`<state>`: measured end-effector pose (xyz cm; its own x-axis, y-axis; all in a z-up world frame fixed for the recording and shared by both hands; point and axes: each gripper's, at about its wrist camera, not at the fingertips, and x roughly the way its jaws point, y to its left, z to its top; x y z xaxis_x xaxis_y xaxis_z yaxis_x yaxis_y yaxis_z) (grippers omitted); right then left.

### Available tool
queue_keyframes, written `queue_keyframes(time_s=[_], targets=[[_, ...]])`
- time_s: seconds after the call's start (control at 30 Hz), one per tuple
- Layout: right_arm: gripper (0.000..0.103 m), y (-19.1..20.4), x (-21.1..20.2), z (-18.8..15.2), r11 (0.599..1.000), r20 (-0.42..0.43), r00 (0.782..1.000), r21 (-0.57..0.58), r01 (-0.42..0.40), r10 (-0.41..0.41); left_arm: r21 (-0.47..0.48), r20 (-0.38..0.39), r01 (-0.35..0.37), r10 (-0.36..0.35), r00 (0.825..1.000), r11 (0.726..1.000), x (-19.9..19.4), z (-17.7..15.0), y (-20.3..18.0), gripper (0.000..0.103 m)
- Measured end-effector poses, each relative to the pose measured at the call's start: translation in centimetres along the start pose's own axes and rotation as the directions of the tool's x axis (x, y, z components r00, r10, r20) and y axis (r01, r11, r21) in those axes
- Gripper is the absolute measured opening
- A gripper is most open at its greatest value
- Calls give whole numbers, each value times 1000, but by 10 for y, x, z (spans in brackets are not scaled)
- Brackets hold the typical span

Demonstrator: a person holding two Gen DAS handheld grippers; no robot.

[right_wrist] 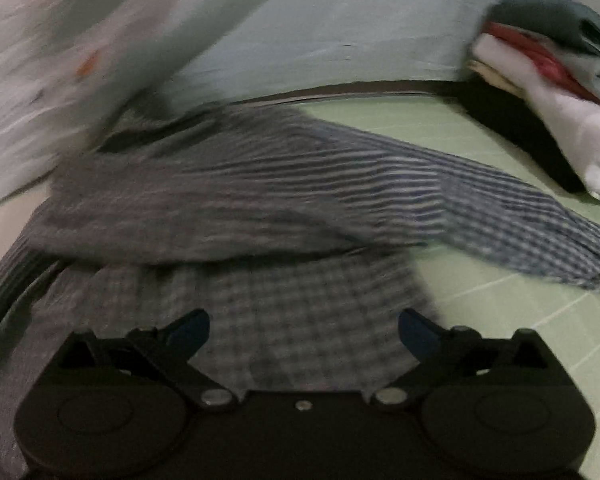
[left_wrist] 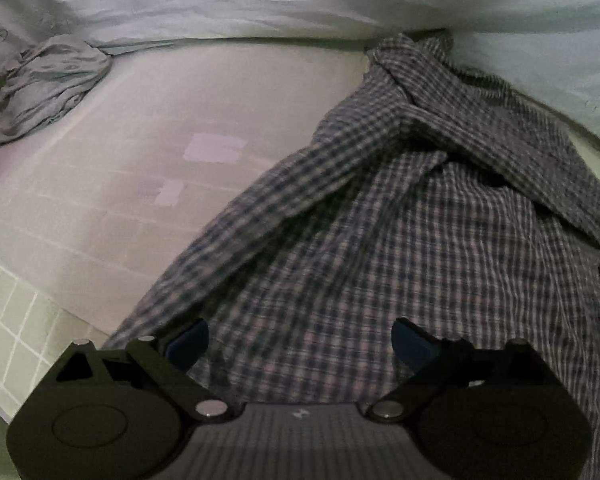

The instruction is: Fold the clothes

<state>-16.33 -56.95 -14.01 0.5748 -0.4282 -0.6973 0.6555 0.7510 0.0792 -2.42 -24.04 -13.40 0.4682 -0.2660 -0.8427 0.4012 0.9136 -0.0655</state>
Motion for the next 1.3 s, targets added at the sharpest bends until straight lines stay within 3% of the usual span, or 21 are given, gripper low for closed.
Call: queue_keyframes(time_s=[0.17, 0.37, 0.57, 0.73, 0.83, 0.93, 1.07, 1.3], targets=[[100, 46, -24, -9, 999, 15, 999, 30, 35, -35, 60, 24, 78, -79, 997, 995, -9, -1, 39, 97], [100, 120, -50, -37, 996, -36, 999, 86, 31, -28, 127, 0, 127, -128, 992, 984, -8, 13, 110, 97], [98, 187, -74, -78, 988, -27, 999, 148, 45, -42, 243, 0, 149, -154, 988, 958, -3, 30, 167, 97], [94, 230, -83, -90, 977, 2, 999, 210, 42, -43, 314, -31, 156, -154, 988, 937, -1, 28, 202, 97], [90, 252, -86, -93, 974, 12, 1000, 225, -3, 0, 343, -41, 154, -149, 988, 926, -1, 25, 220, 97], [78, 271, -86, -96, 973, 15, 998, 225, -59, 57, 348, -40, 151, -147, 988, 925, -1, 25, 235, 97], [53, 289, -83, -99, 963, 4, 991, 235, -129, 132, 328, -42, 128, -121, 992, 936, 0, 25, 255, 97], [45, 309, -80, -103, 965, -14, 986, 210, -158, 164, 324, -46, 118, -109, 993, 939, -1, 26, 269, 97]])
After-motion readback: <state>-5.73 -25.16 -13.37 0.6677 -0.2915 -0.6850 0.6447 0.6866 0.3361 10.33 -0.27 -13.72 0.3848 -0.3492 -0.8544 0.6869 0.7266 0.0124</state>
